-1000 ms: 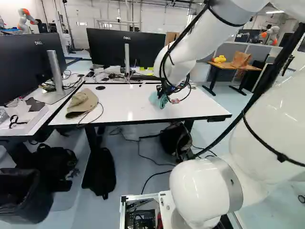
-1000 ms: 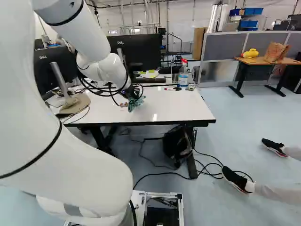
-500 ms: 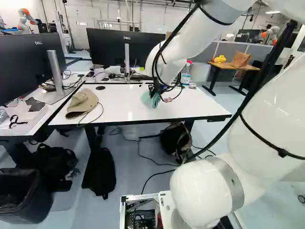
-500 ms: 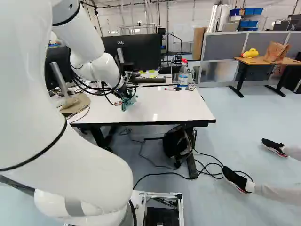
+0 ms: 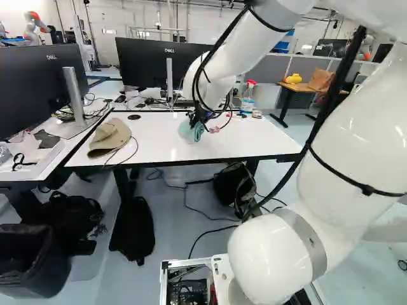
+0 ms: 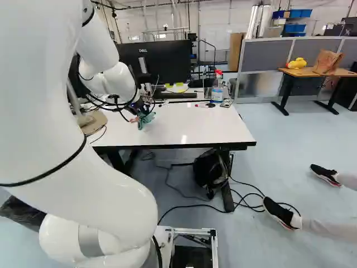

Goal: Clean the table with the green towel

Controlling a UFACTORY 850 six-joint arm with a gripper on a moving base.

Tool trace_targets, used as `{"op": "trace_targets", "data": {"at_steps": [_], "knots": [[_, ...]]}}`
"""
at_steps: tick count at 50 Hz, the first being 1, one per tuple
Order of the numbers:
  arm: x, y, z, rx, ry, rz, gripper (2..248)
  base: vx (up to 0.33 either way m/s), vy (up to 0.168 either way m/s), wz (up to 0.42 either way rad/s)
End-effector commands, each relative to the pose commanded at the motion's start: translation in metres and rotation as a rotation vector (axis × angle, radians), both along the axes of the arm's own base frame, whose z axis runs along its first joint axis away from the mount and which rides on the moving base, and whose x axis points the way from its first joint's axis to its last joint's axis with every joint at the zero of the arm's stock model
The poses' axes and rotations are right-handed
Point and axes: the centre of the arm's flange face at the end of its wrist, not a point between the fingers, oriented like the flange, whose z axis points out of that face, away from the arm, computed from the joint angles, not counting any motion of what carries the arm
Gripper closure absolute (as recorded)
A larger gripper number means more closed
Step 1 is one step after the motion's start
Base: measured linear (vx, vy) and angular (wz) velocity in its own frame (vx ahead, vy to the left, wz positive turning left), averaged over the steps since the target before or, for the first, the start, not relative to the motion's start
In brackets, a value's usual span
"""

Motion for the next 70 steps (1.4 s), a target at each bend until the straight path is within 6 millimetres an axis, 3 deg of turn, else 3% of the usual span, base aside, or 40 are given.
{"op": "trace_targets", "data": {"at_steps": [13, 42, 70], "knots": [[0.013, 0.020, -0.009, -0.004, 0.017, 0.035, 208, 0.000, 0.000, 0.000], [0.026, 0.024, -0.044, -0.022, 0.086, 0.035, 208, 0.000, 0.000, 0.000], [0.025, 0.023, -0.045, -0.025, 0.098, 0.035, 208, 0.000, 0.000, 0.000]]}}
